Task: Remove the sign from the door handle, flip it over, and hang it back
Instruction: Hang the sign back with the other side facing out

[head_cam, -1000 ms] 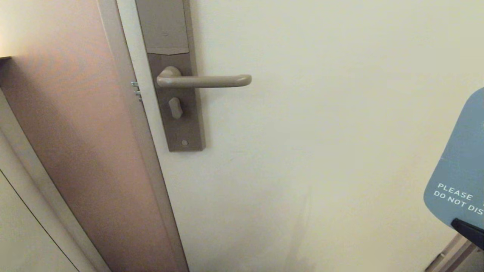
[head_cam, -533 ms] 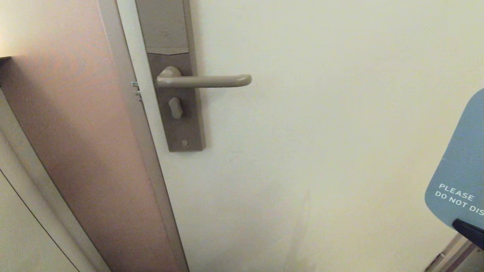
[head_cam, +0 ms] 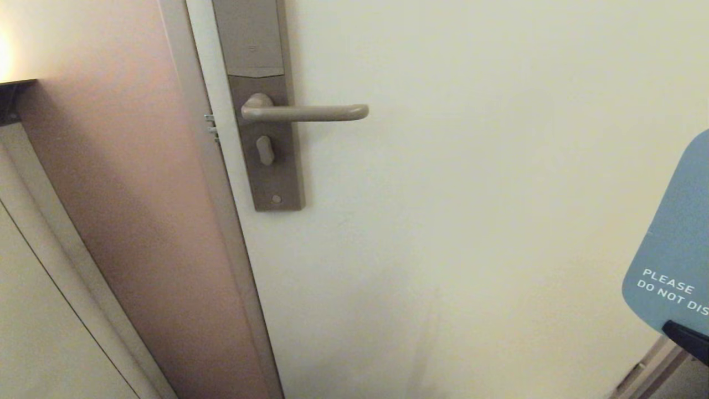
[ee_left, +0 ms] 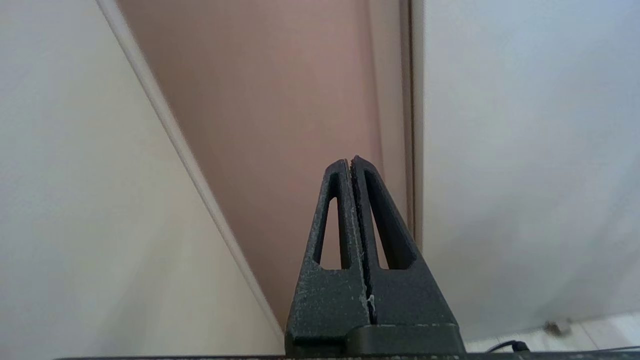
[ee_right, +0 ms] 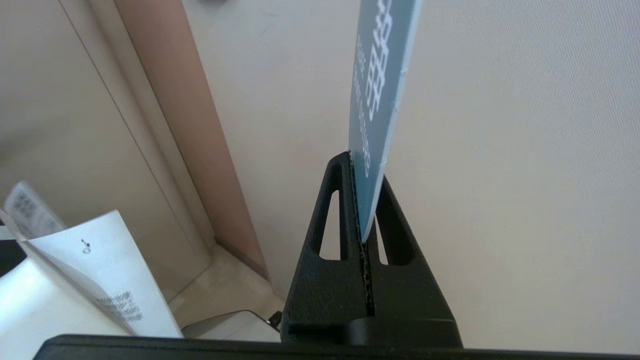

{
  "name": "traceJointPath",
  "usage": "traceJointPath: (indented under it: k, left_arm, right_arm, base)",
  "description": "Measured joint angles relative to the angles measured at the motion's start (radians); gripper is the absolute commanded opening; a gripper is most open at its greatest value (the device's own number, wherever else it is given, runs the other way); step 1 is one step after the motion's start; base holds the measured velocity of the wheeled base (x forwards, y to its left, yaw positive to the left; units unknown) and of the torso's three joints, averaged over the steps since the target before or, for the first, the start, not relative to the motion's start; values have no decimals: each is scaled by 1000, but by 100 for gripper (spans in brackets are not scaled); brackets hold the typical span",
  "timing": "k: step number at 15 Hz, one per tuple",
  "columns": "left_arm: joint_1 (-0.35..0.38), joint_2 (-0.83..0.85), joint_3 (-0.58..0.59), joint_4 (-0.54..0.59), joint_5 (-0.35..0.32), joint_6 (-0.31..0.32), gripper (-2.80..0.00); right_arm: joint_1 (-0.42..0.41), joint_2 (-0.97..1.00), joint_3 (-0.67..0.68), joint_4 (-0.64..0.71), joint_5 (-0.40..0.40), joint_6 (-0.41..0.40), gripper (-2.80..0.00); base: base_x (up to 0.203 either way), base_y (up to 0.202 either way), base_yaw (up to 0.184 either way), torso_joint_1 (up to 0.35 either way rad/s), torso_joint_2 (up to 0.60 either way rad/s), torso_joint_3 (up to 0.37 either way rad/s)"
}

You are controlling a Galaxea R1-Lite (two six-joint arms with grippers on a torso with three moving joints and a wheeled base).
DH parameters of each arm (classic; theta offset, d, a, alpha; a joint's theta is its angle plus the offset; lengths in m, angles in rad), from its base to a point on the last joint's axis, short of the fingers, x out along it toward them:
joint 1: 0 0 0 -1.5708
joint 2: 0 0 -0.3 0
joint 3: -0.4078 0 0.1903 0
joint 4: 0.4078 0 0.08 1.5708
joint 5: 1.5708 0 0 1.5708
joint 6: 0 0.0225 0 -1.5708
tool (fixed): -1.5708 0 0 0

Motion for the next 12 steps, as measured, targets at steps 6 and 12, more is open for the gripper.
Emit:
traceJointPath:
  k: [6, 12]
  left_arm:
    - [0, 0, 0, 0, 2, 0, -280]
    - [0, 0, 0, 0, 0, 2, -280]
  right_arm:
    - [0, -1, 1, 0, 0, 0, -280]
    - [0, -1, 2, 0, 0, 0, -280]
  base:
    - [-188, 0, 5, -5, 3, 2]
    - [-94, 0, 3, -4, 5, 2]
